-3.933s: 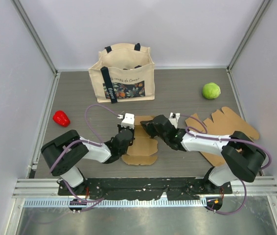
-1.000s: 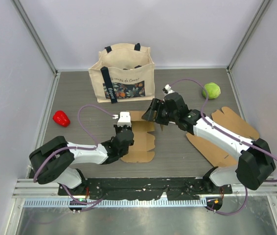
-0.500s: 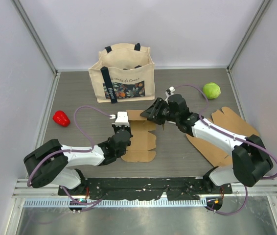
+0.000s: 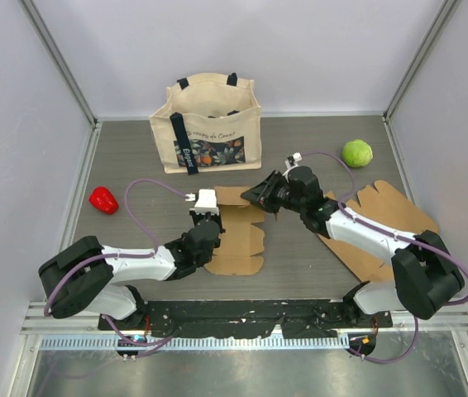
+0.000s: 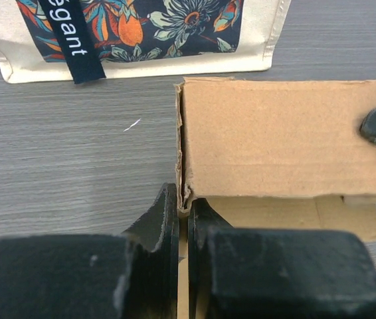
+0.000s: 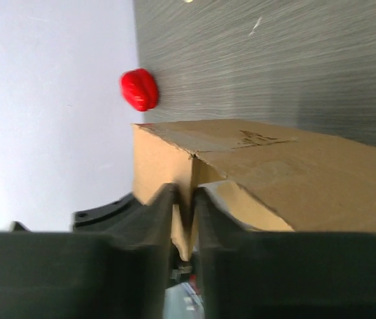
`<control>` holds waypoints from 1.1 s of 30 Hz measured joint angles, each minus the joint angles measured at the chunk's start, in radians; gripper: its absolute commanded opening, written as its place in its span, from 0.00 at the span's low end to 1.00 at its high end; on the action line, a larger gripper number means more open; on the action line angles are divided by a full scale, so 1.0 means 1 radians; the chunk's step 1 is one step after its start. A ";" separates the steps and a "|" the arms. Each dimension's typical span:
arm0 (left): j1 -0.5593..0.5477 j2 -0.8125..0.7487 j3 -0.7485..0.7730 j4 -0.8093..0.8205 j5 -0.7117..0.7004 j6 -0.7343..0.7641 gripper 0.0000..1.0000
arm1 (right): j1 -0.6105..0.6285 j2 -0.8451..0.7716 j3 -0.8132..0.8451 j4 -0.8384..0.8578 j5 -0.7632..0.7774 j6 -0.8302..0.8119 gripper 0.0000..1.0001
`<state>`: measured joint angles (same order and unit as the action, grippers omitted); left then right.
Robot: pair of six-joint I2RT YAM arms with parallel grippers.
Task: Fold the paper box
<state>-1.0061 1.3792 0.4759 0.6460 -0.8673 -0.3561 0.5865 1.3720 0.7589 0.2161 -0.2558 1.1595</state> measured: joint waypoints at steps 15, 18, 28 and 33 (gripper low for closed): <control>-0.001 -0.009 0.001 -0.040 -0.021 -0.013 0.00 | 0.179 -0.219 -0.011 -0.401 0.352 -0.394 0.24; -0.001 -0.010 0.001 -0.045 -0.021 -0.021 0.00 | 0.234 -0.117 0.033 -0.459 0.474 -0.425 0.11; -0.001 -0.010 0.001 -0.055 -0.023 -0.030 0.00 | 0.259 0.042 0.113 -0.526 0.750 -0.452 0.02; -0.001 -0.010 0.001 -0.055 -0.022 -0.030 0.00 | 0.259 0.069 0.112 -0.474 0.741 -0.465 0.02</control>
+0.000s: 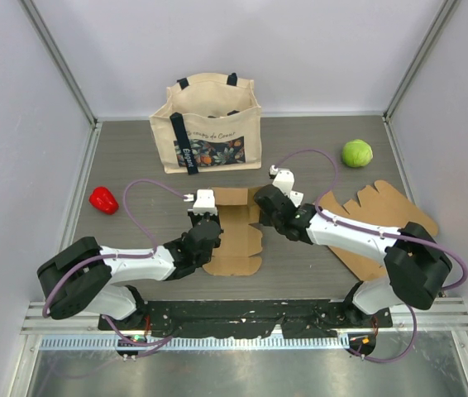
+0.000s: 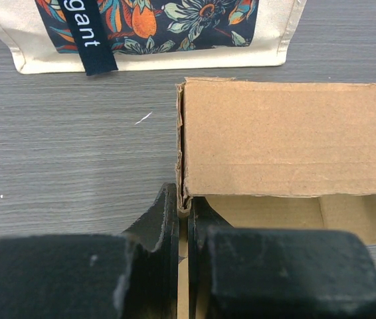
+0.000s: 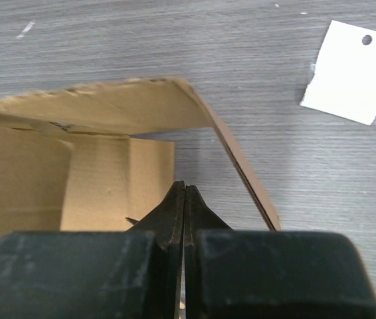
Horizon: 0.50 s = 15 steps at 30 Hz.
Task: Fold the paper box
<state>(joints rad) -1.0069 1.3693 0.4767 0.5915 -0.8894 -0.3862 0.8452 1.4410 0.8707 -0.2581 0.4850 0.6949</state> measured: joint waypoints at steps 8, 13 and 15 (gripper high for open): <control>0.000 0.000 0.000 0.000 0.000 0.000 0.00 | 0.005 0.001 -0.024 0.159 -0.090 -0.001 0.02; 0.000 0.000 0.000 0.000 0.000 0.000 0.00 | 0.010 0.013 -0.023 0.152 -0.072 -0.001 0.02; 0.000 0.000 0.000 0.000 0.000 0.000 0.00 | 0.011 0.019 -0.008 0.092 -0.027 0.001 0.04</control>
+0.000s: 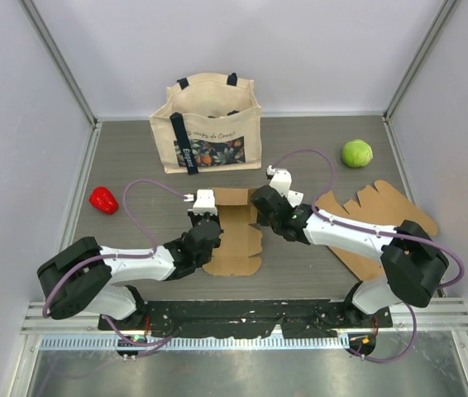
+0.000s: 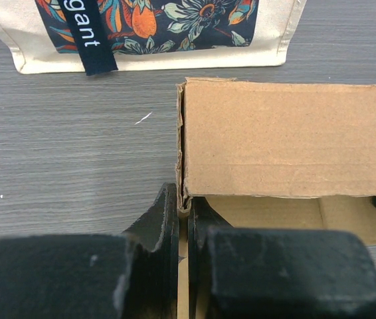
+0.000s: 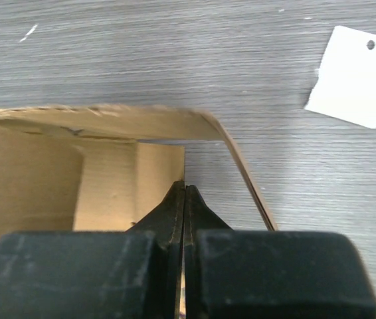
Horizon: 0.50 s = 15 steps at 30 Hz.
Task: Fold the paper box
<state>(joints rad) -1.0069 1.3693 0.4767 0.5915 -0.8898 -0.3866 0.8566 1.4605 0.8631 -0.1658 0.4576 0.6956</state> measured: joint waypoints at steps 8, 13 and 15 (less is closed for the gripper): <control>0.000 0.000 0.000 0.000 -0.001 0.000 0.00 | 0.010 -0.008 0.029 -0.187 0.125 0.014 0.20; 0.000 0.000 0.000 0.000 -0.001 0.000 0.00 | 0.043 0.003 0.035 -0.225 0.163 0.005 0.16; 0.000 0.000 0.000 0.000 -0.001 -0.002 0.00 | 0.048 0.021 0.041 -0.215 0.163 -0.006 0.13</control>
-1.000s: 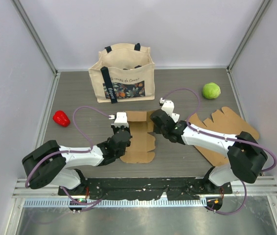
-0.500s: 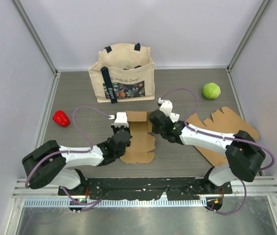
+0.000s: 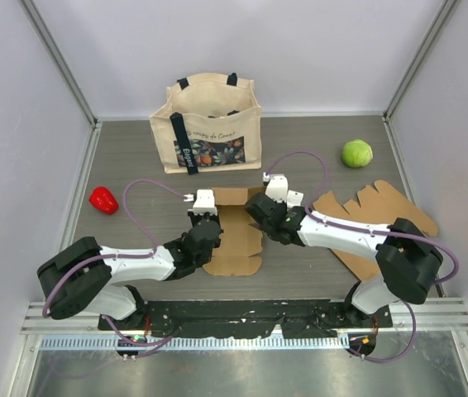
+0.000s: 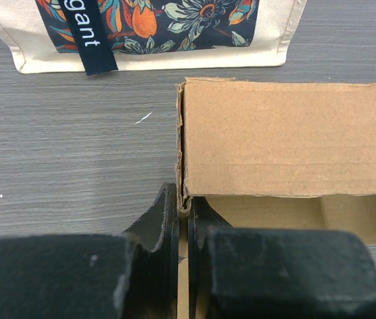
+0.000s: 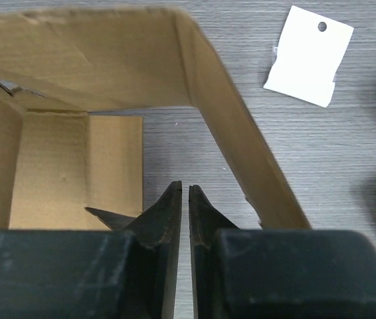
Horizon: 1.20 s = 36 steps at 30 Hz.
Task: Fold the paper box
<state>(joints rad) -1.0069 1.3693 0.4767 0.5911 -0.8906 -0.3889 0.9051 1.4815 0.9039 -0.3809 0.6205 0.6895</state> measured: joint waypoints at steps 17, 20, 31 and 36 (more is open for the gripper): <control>0.000 0.000 0.000 -0.001 0.000 -0.002 0.00 | 0.023 0.020 -0.021 0.334 -0.113 -0.060 0.08; 0.000 0.000 0.000 -0.002 -0.003 -0.003 0.00 | 0.023 0.036 -0.028 0.388 -0.139 -0.060 0.08; 0.006 0.024 0.000 -0.023 -0.015 -0.039 0.00 | 0.019 0.131 -0.064 0.449 -0.167 -0.048 0.07; 0.005 0.077 0.000 -0.011 -0.024 -0.069 0.00 | -0.005 0.137 -0.071 0.468 -0.209 -0.024 0.07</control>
<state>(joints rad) -1.0016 1.4464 0.4767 0.5797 -0.9142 -0.4580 0.8997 1.6180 0.8330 0.0868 0.4114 0.6651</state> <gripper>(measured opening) 0.053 0.074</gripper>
